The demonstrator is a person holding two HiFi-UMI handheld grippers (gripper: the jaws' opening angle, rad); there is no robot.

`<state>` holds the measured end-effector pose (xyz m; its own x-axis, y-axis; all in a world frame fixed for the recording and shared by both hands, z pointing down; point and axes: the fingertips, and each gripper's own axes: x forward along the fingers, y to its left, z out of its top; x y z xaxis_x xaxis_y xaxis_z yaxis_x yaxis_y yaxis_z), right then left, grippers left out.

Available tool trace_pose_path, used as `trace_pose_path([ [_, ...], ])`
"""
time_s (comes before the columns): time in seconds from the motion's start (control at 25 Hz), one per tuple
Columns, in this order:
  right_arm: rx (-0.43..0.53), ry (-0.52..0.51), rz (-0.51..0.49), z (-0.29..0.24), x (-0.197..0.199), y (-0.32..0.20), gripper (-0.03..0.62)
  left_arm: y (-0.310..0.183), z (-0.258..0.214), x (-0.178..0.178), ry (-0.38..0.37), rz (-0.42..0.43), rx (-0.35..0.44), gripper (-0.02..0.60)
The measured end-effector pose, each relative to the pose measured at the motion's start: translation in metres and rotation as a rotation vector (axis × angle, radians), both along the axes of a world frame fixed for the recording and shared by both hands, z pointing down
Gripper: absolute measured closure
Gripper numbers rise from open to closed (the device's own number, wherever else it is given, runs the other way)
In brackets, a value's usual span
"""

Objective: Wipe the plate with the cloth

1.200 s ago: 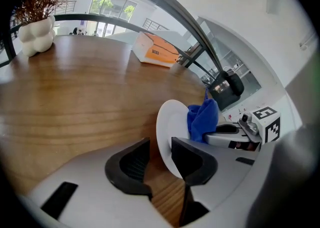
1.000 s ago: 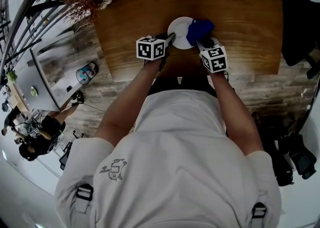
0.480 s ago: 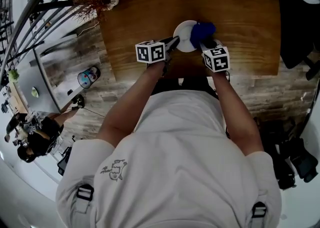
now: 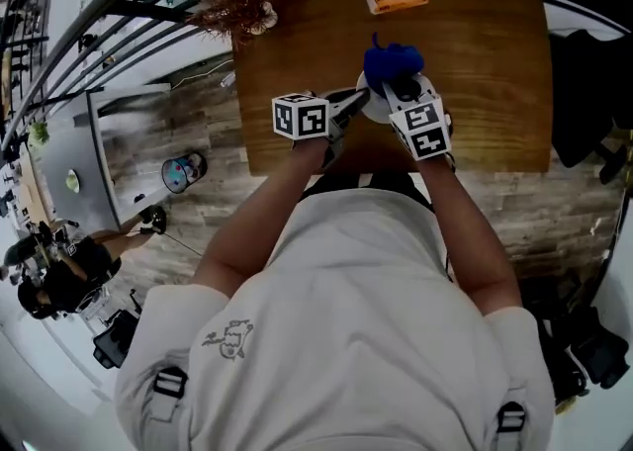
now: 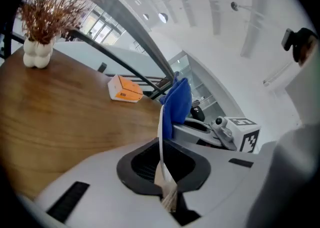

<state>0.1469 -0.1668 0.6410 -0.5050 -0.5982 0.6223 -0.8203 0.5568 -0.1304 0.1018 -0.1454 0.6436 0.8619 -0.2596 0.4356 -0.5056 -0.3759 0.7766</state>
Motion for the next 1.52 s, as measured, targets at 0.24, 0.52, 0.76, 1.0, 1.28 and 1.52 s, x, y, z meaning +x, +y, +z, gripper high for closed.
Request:
trace_pose_path([
  [0.24,0.095,0.034,-0.174,-0.057,-0.073,0.021,0.545,-0.025,-0.059,-0.047,0.092,-0.103,0.088,0.568],
  [0.52,0.087,0.152,-0.241,-0.07,-0.091,0.035,0.545,-0.045,-0.106,-0.118,0.188,-0.21,0.141,0.566],
  [0.76,0.158,0.269,-0.15,-0.114,-0.08,-0.008,0.545,-0.027,-0.12,-0.15,0.214,-0.13,0.164,0.563],
  [1.0,0.264,0.337,-0.206,-0.159,-0.139,-0.018,0.545,-0.015,-0.136,-0.151,0.255,-0.038,0.202,0.563],
  [1.28,0.215,0.239,-0.263,-0.158,-0.194,0.021,0.545,-0.031,-0.165,-0.167,0.368,-0.064,0.173,0.566],
  [1.52,0.135,0.279,-0.215,-0.13,-0.164,0.036,0.545,-0.032,-0.156,-0.184,0.339,-0.041,0.173,0.565],
])
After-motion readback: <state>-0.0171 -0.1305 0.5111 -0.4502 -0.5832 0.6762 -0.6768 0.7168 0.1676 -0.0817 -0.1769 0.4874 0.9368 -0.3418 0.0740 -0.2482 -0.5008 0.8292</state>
